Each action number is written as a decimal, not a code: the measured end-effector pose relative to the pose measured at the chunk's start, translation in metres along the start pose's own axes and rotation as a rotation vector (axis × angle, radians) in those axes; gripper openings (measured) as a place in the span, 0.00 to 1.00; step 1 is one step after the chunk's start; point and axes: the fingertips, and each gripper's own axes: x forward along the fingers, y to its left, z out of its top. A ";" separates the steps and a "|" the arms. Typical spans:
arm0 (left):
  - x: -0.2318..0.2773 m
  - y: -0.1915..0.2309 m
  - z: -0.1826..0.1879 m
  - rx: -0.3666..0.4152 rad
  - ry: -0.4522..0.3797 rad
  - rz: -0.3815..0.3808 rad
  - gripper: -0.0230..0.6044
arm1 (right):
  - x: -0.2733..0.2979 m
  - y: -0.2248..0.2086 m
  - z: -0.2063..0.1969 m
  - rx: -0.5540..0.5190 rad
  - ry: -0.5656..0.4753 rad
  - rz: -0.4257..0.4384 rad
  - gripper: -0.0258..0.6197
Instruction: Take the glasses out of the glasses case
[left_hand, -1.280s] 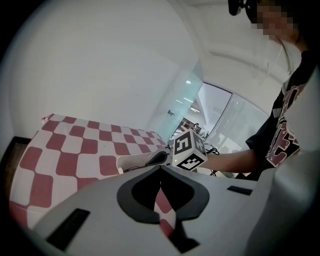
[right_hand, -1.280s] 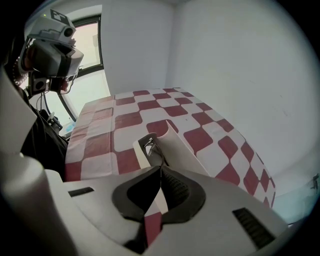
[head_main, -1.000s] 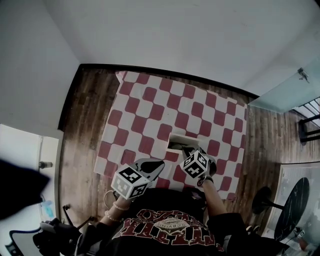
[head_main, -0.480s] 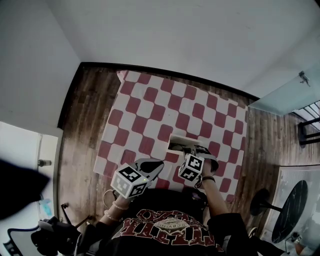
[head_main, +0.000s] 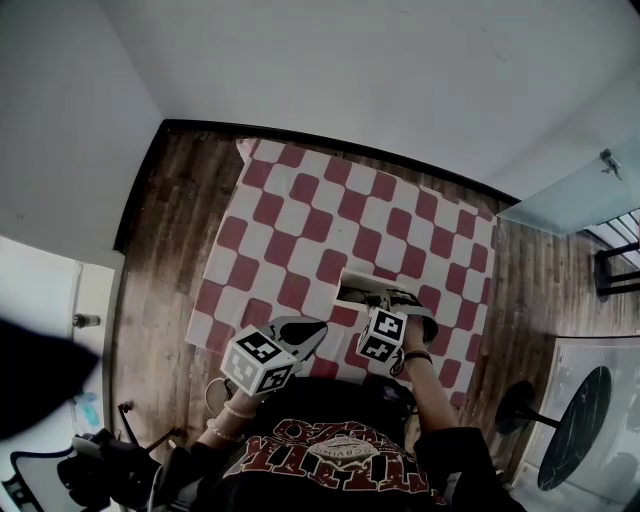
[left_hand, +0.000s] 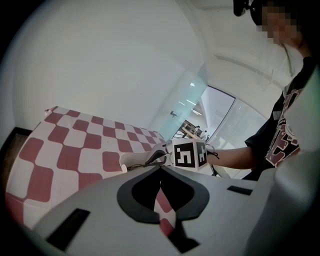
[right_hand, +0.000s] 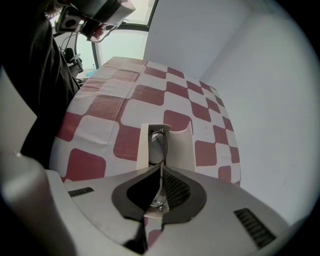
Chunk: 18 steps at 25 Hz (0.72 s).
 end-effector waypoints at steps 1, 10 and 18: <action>0.000 0.000 0.000 -0.001 -0.001 -0.001 0.04 | 0.000 0.000 0.001 -0.010 0.005 0.004 0.07; -0.001 0.004 -0.002 -0.014 -0.007 -0.003 0.04 | -0.005 0.003 0.009 -0.033 0.012 0.065 0.07; -0.001 0.008 -0.002 -0.026 -0.012 -0.005 0.04 | 0.000 0.007 0.008 -0.057 0.038 0.082 0.08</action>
